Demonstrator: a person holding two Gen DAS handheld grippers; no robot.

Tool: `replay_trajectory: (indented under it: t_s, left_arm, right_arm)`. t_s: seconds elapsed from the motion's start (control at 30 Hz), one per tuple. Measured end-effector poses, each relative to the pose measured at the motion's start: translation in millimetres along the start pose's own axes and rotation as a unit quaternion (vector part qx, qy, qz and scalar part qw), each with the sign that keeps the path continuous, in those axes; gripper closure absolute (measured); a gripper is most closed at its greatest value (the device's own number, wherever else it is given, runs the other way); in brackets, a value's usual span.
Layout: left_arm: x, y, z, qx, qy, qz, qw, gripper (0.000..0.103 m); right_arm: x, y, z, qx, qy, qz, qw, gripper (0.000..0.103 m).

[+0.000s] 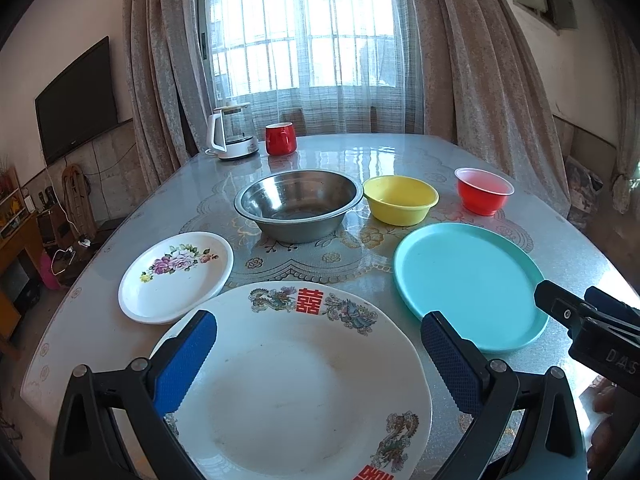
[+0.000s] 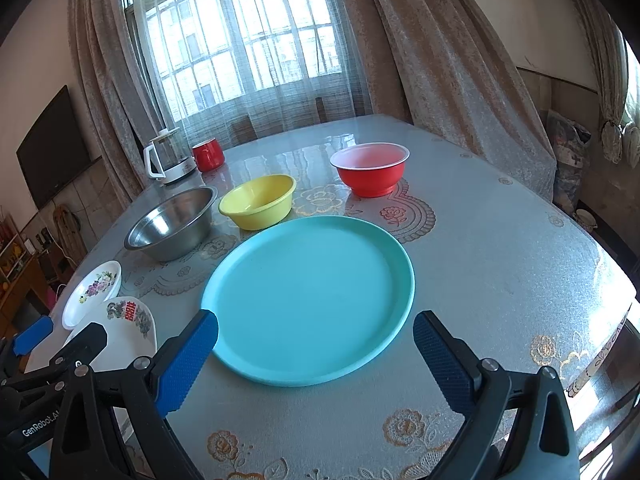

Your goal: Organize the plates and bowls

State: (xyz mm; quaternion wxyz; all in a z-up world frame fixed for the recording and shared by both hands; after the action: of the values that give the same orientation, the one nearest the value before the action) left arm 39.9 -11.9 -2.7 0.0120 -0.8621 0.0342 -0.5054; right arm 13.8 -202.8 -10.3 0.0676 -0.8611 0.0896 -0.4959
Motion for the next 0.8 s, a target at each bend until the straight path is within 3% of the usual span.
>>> replay_trajectory:
  t_s: [0.8]
  left_arm:
    - [6.9, 11.8, 12.1, -0.004, -0.012, 0.017, 0.9998, 0.0]
  right_arm:
    - [3.0, 13.4, 9.6, -0.007, -0.005, 0.011, 1.0, 0.003]
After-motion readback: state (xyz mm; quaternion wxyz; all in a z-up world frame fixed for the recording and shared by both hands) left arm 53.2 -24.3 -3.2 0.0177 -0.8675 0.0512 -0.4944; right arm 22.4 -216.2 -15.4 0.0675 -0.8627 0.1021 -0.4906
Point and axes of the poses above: each gripper's, at about its wrist camera, not at the fingertips, and z roughly the way its jaws point, y to its right, x to its top, the point moved 1 cm from there along z, roughly the way its jaws point, and after that the axes turned 6 degrees about y, right-handed, at the moved point
